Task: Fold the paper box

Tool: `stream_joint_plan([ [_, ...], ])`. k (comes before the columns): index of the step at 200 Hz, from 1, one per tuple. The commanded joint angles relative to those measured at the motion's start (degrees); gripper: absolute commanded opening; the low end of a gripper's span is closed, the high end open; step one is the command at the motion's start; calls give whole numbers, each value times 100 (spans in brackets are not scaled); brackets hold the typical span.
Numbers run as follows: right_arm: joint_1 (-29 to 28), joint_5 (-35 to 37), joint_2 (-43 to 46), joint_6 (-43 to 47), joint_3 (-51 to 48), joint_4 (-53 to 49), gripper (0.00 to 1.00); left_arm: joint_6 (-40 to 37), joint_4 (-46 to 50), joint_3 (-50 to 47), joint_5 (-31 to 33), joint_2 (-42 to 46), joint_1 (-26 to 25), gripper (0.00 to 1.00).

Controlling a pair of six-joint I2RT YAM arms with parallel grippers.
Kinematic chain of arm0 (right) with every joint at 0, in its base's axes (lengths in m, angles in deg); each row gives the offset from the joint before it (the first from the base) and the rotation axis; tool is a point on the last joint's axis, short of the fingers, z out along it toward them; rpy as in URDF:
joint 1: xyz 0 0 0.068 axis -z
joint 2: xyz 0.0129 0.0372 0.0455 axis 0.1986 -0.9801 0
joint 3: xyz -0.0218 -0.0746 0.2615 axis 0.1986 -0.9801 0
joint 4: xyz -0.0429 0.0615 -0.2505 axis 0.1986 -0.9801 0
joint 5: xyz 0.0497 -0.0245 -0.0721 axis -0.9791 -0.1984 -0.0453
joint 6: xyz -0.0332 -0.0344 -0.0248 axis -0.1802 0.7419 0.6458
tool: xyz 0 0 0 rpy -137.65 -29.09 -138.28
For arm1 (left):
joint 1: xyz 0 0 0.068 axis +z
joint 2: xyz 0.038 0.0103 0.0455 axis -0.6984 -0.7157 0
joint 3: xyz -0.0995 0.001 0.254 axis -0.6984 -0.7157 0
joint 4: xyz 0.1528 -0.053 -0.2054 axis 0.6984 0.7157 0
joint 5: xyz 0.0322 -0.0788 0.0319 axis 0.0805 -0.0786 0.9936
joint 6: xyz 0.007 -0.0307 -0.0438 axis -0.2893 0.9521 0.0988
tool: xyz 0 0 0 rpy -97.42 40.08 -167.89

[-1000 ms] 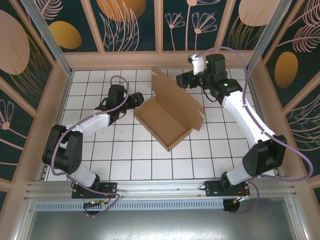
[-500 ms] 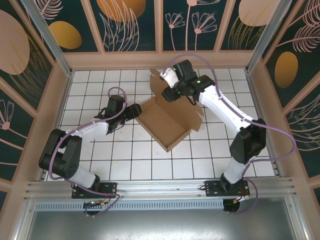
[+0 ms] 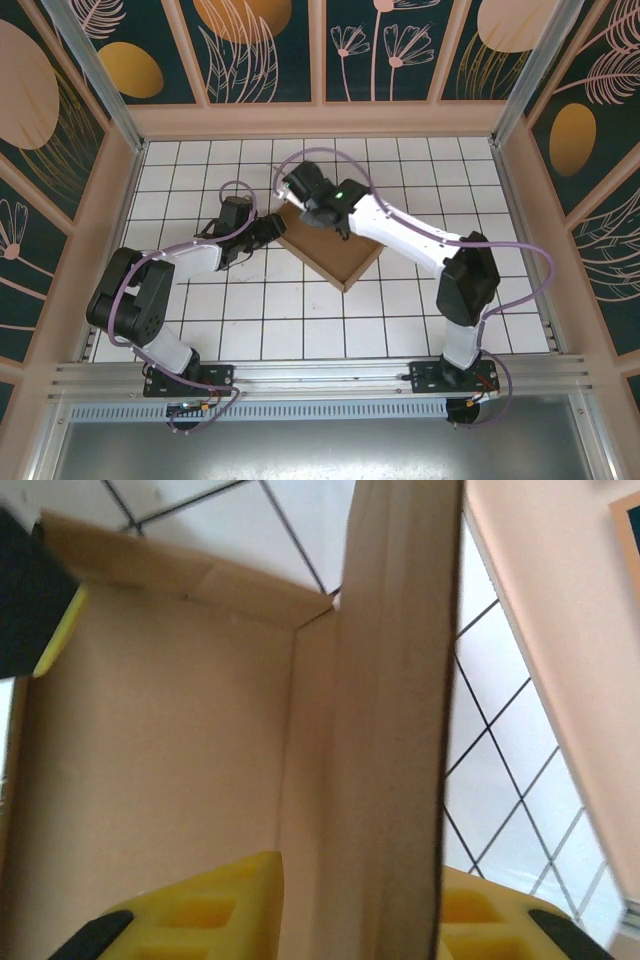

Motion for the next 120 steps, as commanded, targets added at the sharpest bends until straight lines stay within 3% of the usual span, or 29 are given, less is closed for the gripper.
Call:
stream_joint_plan([
  [1,-210,903,-266,206,-376,148,29,88,-226,-90,-108,-83,-4,65],
  [40,-610,495,-274,-122,-445,242,30,147,-229,-136,8,54,31,64],
  [66,-522,281,-227,-246,-617,315,31,260,-109,-200,129,299,124,64],
  [103,-270,-809,244,-390,-1141,799,35,503,249,-559,772,1201,332,65],
  [120,-260,-786,416,-278,-1402,1074,36,472,490,-622,1070,1628,426,65],
])
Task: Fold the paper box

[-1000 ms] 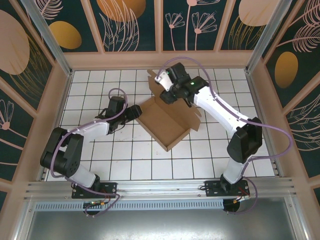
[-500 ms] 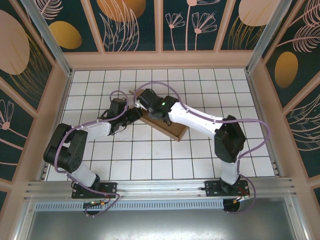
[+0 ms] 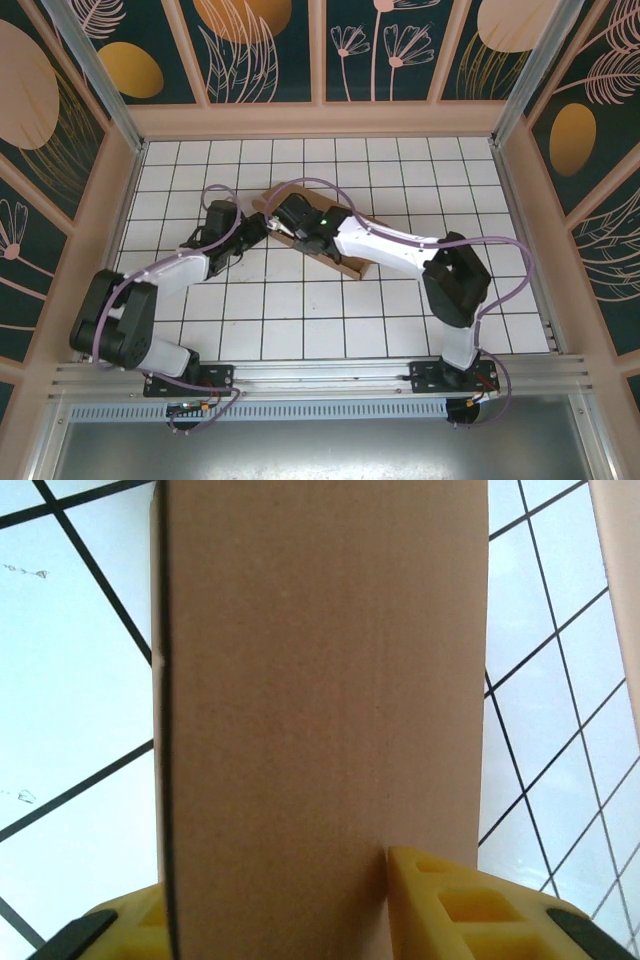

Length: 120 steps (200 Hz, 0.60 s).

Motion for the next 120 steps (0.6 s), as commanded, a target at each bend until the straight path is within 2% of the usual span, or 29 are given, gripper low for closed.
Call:
stream_joint_plan([
  [1,55,-494,398,-58,-348,359,36,109,349,-91,604,598,138,65],
  [37,301,-402,713,259,-119,357,31,-673,786,305,1249,1141,177,73],
  [47,425,-409,776,435,-86,336,25,-830,826,494,1258,1115,186,74],
  [60,602,-216,788,728,-39,375,8,-941,788,704,1141,1002,192,74],
  [68,691,-82,775,942,-17,414,2,-969,773,838,1023,897,195,74],
  [93,842,278,760,1580,-55,871,2,-941,767,1096,834,628,199,74],
  [120,816,714,790,2746,-524,1715,3,-984,683,1215,776,530,224,73],
])
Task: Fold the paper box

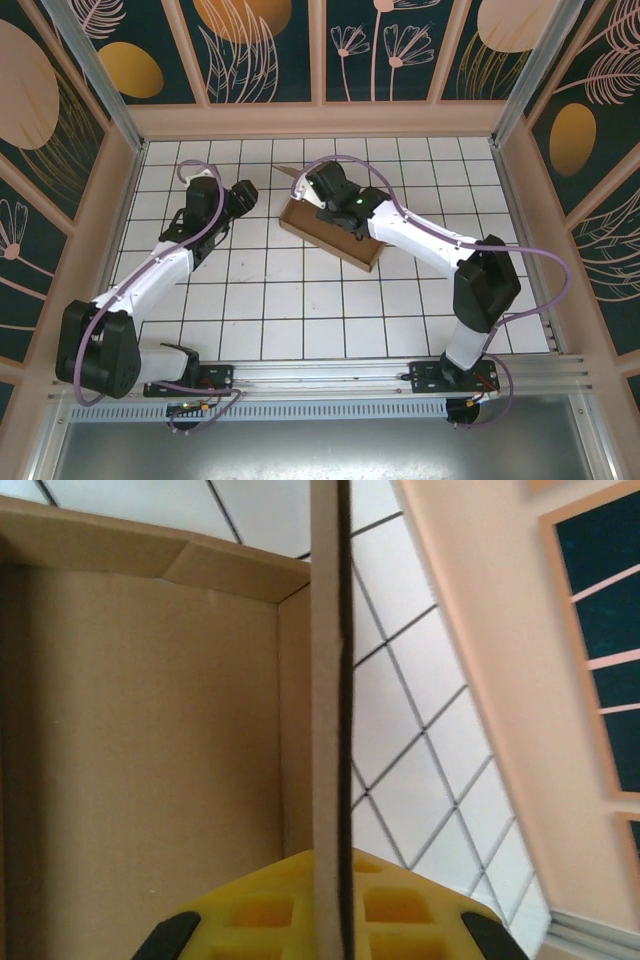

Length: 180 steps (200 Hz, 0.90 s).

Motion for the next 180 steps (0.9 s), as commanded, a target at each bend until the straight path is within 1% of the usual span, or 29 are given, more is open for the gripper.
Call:
stream_joint_plan([
  [1,-69,452,115,1215,-374,879,3,-195,19,181,-118,-108,63,73],
  [17,-65,482,177,1818,-731,1361,4,-307,-183,181,-299,-134,97,74],
  [28,-32,210,287,1917,-749,1358,4,-600,-280,218,-401,-168,110,74],
  [39,66,-430,475,1797,-546,1000,5,-944,-295,276,-398,-175,113,75],
  [56,369,-1837,659,1730,-49,184,6,-1661,-494,263,-534,-88,113,75],
  [64,570,-2442,654,1731,211,-188,6,-2022,-663,215,-773,-61,113,73],
  [69,670,-2633,593,1723,403,-432,6,-2209,-763,196,-935,-52,107,72],
  [80,916,-3252,392,1698,973,-1016,6,-2315,-1062,146,-1291,-62,110,70],
  [89,1132,-3631,194,1649,1417,-1436,11,-2325,-1322,156,-1621,-87,107,69],
  [96,1291,-3835,89,1604,1648,-1566,19,-2329,-1418,174,-1588,-72,109,70],
  [101,1389,-3938,80,1559,1669,-1458,29,-2331,-1523,161,-1459,-33,114,72],
  [103,1424,-3968,91,1514,1655,-1382,34,-2355,-1595,136,-1418,-10,113,74],
  [110,1485,-4093,125,1292,1589,-1017,47,-2559,-1943,-27,-1382,82,112,78],
  [113,1486,-4187,130,1203,1586,-898,50,-2644,-2151,-110,-1394,117,112,80],
  [116,1647,-4322,127,1087,1608,-804,53,-2684,-2307,-191,-1405,146,113,82],
  [123,1800,-4647,131,913,1657,-656,57,-2789,-2590,-283,-1455,159,115,85],
  [133,1979,-5017,150,724,1636,-428,58,-3101,-2435,-88,-1760,69,108,85],
  [139,2077,-5160,174,656,1564,-292,59,-3332,-2210,112,-1952,-19,107,84],
  [162,2339,-5160,277,531,1119,211,56,-3741,-1829,608,-2062,-370,190,81],
  [174,2687,-5612,551,62,619,876,56,-3777,-1813,860,-2154,-582,330,78],
  [180,2929,-5843,774,-390,207,1529,58,-3712,-1961,904,-2237,-658,423,76],
])
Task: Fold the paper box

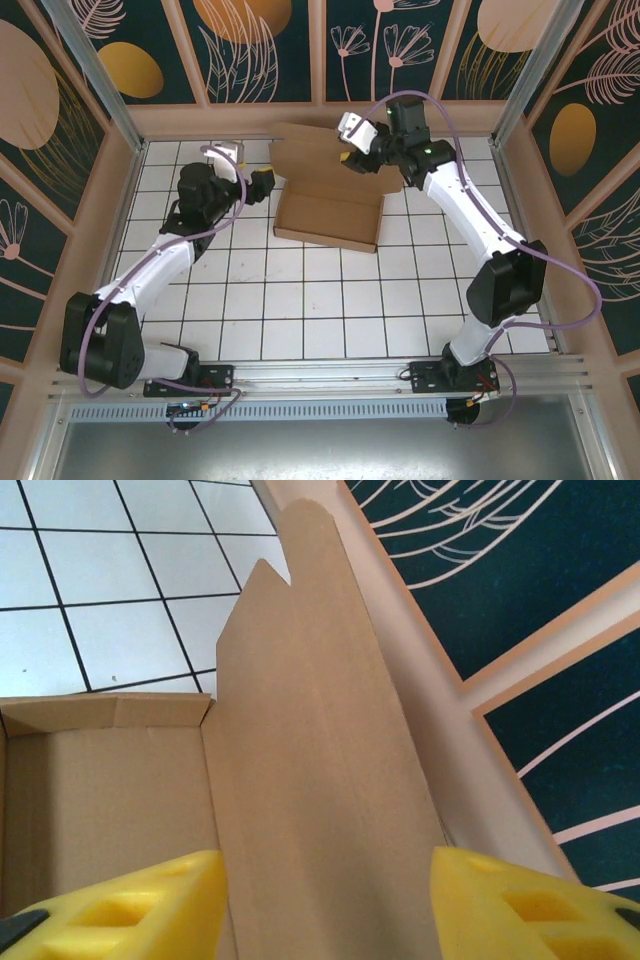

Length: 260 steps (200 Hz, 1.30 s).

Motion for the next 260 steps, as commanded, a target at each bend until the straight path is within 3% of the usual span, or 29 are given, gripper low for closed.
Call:
stream_joint_plan([
  [1,612,-1048,570,-1178,-998,1565,58,-399,-247,452,-412,-350,301,76],
  [24,1640,-1562,1497,-2974,-3263,5222,65,4,-871,549,-544,-772,714,74],
  [40,2205,-2097,1512,-3865,-4219,7145,65,161,-1464,615,-1098,-1168,964,73],
  [57,2562,-2626,1223,-4168,-4676,8064,61,188,-2346,697,-2022,-1690,1162,70],
  [73,2768,-2864,972,-4246,-4946,8476,60,71,-3018,711,-2415,-2163,1290,71],
  [98,2878,-3310,499,-4007,-4943,8319,60,-152,-3334,1010,-2963,-2760,1464,73],
  [138,2844,-3688,-211,-3376,-4420,7431,60,-1113,-2068,2238,-4238,-3699,1526,76],
  [174,2804,-3650,-652,-2615,-3906,6429,60,-1492,-1249,3451,-4537,-4479,1522,77],
  [202,2799,-3647,-969,-2546,-3649,6367,59,-2241,-180,4118,-4734,-4774,1522,76],
  [260,2739,-3865,-1462,-2443,-3107,5909,53,-2782,714,4635,-5228,-5120,1466,70],
])
